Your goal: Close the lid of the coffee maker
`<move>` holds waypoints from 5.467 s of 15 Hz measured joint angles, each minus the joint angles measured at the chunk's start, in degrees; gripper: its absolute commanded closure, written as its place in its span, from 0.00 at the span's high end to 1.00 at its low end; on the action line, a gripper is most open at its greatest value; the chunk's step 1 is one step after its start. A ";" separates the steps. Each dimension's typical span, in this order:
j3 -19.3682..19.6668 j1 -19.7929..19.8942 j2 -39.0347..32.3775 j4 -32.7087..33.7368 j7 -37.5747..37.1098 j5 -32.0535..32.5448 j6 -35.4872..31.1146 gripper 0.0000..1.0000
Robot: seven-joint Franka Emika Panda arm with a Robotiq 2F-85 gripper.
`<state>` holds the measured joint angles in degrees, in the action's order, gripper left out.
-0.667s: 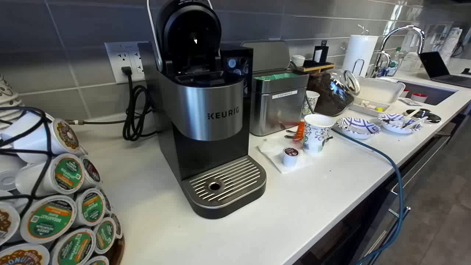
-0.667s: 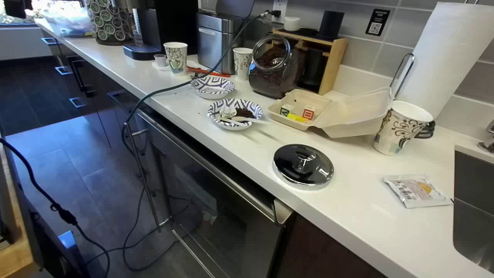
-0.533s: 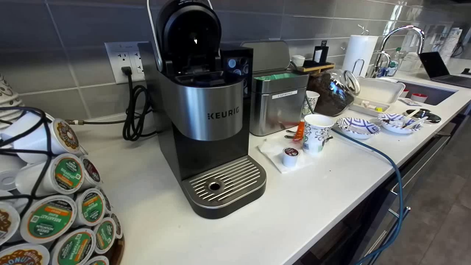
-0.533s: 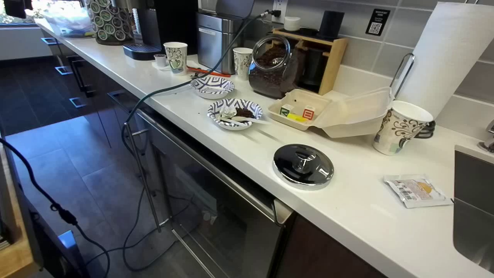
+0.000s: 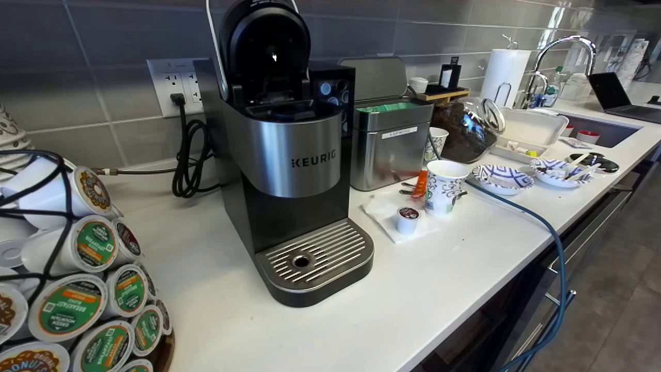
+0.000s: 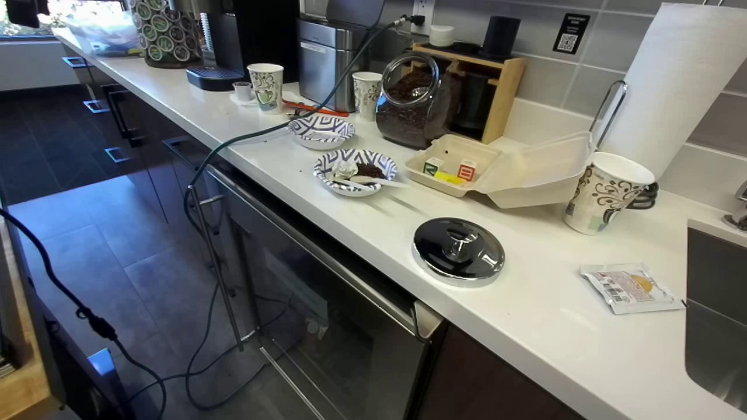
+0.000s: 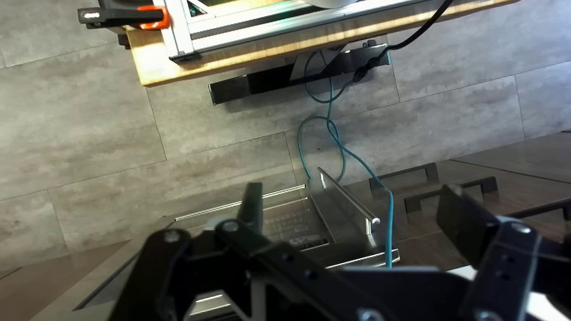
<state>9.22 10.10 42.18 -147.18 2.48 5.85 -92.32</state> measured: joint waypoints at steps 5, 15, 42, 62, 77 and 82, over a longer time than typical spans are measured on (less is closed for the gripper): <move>-1.23 -3.61 -0.68 -0.27 2.26 -2.36 -9.12 1.00; -15.68 -16.64 -21.00 10.88 0.16 -4.83 -37.93 1.00; -30.84 -16.39 -54.30 53.30 44.12 -51.92 -67.71 1.00; -35.39 -15.79 -66.49 65.29 44.97 -61.32 -64.57 1.00; -36.60 -13.03 -70.88 72.30 41.55 -58.92 -45.44 1.00; -35.80 -12.64 -69.17 72.07 38.87 -55.70 -39.04 1.00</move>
<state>-26.57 -2.54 -27.00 -75.11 41.34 -49.85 -131.37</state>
